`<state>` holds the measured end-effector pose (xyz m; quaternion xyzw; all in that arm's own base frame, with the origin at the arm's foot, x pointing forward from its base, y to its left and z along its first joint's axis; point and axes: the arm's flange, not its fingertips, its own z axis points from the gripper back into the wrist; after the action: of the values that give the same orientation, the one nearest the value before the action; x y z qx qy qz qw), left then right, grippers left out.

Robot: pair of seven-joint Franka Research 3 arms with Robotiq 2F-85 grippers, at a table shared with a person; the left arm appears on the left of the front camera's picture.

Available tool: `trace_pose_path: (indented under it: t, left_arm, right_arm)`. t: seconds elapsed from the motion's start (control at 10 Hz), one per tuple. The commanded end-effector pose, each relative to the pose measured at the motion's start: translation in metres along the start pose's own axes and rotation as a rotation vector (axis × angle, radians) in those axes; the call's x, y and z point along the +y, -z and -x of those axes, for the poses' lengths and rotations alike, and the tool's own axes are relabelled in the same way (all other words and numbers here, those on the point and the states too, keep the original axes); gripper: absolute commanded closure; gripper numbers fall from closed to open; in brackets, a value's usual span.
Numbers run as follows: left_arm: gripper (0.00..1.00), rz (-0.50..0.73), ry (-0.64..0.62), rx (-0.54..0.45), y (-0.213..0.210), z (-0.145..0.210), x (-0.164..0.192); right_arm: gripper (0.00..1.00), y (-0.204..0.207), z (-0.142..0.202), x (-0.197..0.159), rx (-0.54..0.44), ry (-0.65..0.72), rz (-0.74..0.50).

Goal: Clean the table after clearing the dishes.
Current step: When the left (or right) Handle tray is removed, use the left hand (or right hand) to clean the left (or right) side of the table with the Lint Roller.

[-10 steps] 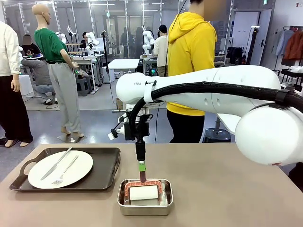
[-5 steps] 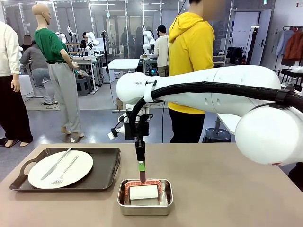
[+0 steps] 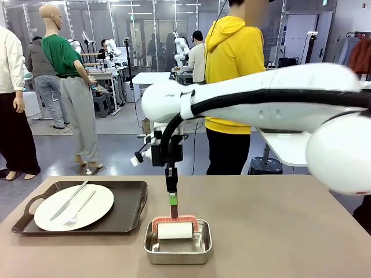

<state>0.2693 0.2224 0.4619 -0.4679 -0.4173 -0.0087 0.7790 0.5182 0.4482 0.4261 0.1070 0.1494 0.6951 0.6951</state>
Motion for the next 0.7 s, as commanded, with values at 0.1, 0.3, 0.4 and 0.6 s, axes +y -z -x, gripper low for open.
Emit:
trace_pose_path:
  t: [0.1,0.3,0.4,0.6]
  left_arm:
    - [0.0,0.008,0.006,-0.005,-0.002,-0.003,0.0]
    - [0.0,0.008,0.006,-0.005,-0.002,-0.003,0.0]
    - [0.0,0.008,0.006,-0.005,-0.002,-0.003,0.0]
    - [0.0,0.008,0.006,-0.005,-0.002,-0.003,0.0]
  right_arm:
    - [1.0,-0.047,0.065,0.066,-0.068,0.209,0.091]
    - [1.0,-0.059,0.099,0.083,-0.146,0.364,0.127]
    - [1.0,-0.058,0.123,0.087,-0.208,0.53,0.15]
    - [1.0,-0.045,0.173,0.099,-0.343,0.84,0.146]
